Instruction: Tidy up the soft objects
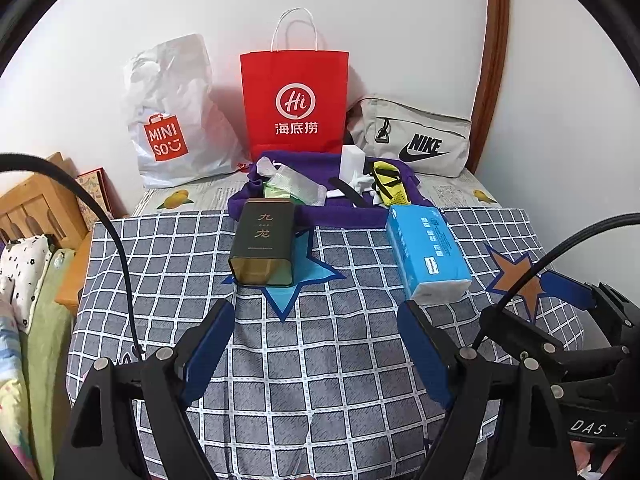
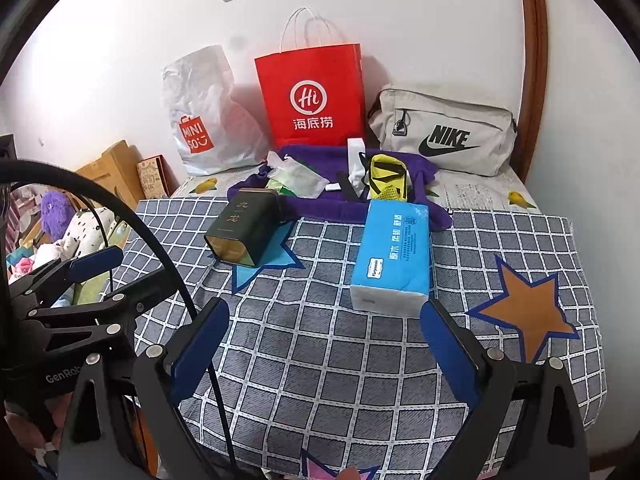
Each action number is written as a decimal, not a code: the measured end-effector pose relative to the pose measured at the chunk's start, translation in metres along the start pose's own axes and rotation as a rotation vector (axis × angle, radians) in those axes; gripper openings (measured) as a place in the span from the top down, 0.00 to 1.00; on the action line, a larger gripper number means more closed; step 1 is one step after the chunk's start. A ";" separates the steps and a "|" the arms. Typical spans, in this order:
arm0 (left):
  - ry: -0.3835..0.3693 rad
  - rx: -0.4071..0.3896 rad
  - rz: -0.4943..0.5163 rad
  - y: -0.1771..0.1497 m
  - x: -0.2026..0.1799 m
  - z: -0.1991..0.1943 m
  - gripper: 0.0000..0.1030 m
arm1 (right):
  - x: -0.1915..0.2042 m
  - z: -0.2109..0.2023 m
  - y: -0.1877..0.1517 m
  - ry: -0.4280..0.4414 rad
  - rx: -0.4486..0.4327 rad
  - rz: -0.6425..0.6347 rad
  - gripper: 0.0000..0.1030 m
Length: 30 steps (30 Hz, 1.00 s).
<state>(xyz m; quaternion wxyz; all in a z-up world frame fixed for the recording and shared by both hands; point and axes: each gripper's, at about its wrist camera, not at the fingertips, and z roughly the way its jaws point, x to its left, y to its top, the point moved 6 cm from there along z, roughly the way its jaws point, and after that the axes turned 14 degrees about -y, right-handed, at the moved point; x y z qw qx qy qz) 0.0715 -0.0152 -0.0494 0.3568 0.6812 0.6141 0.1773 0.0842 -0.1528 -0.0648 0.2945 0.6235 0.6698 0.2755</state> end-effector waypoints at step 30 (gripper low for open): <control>0.001 0.015 -0.032 -0.006 0.002 0.001 0.20 | 0.000 -0.004 -0.002 -0.025 -0.007 -0.007 0.07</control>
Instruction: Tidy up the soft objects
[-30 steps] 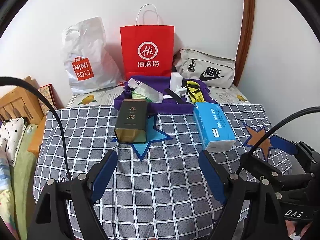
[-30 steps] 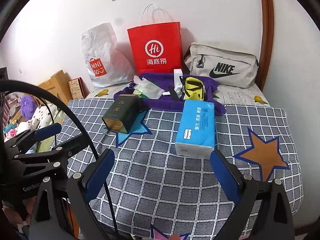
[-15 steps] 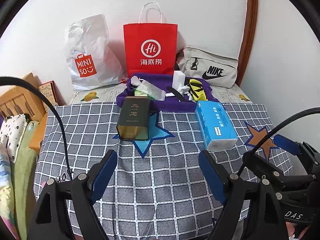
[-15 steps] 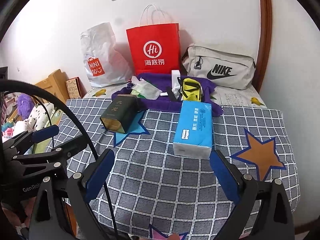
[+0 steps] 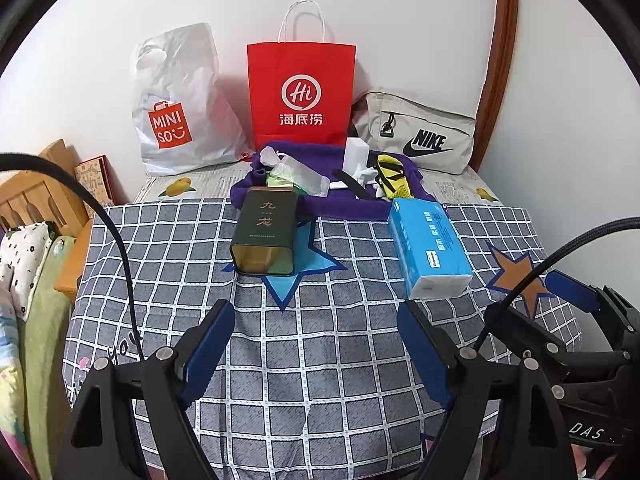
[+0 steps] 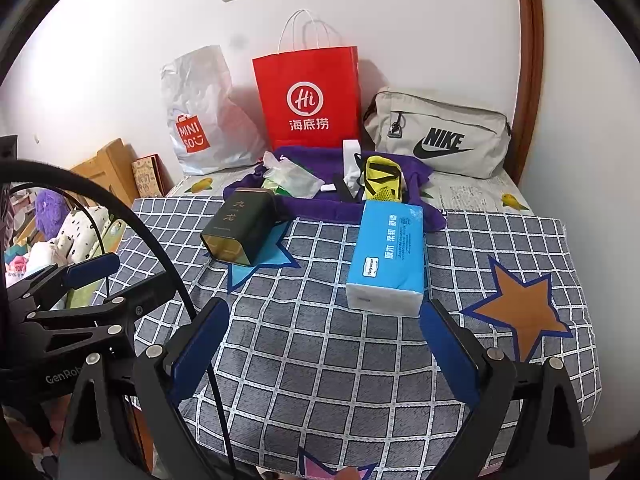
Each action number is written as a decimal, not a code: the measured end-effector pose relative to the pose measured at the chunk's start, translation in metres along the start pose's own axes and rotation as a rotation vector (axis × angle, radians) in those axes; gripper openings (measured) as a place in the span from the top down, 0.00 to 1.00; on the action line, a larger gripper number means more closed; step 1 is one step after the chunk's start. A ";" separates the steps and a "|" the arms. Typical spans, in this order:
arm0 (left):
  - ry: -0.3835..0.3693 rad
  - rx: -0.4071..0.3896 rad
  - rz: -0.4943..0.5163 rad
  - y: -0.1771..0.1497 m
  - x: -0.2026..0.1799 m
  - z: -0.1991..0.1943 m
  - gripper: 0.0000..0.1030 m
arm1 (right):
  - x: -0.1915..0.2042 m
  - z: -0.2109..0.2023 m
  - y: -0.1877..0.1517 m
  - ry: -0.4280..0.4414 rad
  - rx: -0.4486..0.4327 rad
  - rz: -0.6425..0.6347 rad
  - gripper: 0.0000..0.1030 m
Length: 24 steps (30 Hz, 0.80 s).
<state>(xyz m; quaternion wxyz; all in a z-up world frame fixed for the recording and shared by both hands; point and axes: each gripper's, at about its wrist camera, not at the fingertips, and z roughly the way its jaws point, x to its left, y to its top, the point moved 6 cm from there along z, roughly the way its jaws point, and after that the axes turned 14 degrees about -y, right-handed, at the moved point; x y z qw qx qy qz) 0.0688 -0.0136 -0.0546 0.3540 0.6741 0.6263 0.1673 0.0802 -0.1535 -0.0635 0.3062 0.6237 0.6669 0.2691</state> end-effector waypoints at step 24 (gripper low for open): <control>-0.005 0.006 -0.004 -0.002 0.001 -0.002 0.20 | -0.001 -0.002 -0.001 -0.007 0.002 0.003 0.07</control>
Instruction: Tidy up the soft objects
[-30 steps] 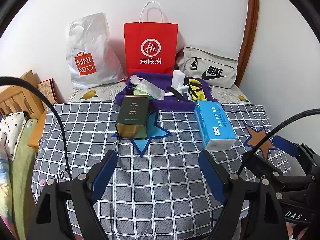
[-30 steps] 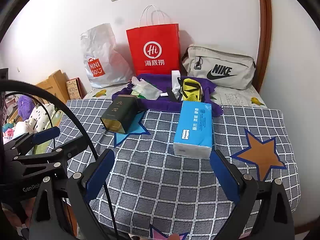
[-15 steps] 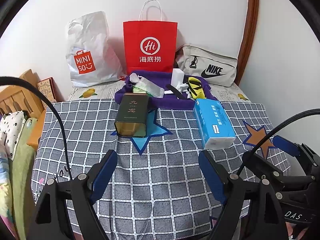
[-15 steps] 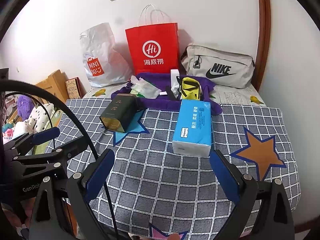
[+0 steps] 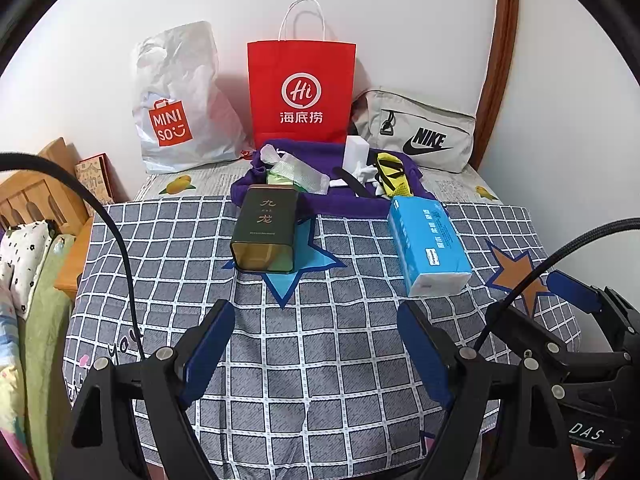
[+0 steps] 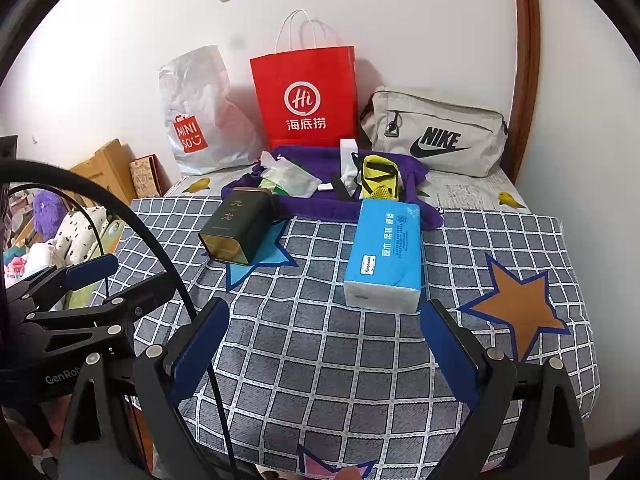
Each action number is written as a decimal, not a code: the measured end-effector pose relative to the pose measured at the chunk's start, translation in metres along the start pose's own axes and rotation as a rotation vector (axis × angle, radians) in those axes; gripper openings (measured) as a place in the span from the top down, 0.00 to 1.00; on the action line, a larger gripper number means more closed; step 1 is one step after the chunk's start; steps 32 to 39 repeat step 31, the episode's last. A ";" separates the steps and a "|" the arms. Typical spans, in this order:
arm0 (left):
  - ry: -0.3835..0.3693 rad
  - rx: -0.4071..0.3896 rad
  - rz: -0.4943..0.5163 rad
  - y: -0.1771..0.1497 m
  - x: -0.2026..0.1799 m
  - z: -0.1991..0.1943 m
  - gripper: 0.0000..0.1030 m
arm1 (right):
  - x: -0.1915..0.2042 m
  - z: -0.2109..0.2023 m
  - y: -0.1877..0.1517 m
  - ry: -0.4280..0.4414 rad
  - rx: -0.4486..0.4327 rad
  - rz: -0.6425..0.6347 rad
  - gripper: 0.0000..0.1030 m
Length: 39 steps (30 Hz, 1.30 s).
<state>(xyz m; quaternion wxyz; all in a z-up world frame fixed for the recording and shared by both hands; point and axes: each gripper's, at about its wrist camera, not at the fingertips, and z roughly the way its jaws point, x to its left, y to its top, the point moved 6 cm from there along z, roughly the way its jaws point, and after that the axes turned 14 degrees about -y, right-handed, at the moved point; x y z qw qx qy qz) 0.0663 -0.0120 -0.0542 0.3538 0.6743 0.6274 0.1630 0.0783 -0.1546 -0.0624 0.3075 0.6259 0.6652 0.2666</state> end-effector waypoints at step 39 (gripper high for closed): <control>0.008 0.000 -0.001 -0.001 0.004 0.002 0.20 | 0.003 0.003 -0.002 -0.005 0.010 0.002 0.07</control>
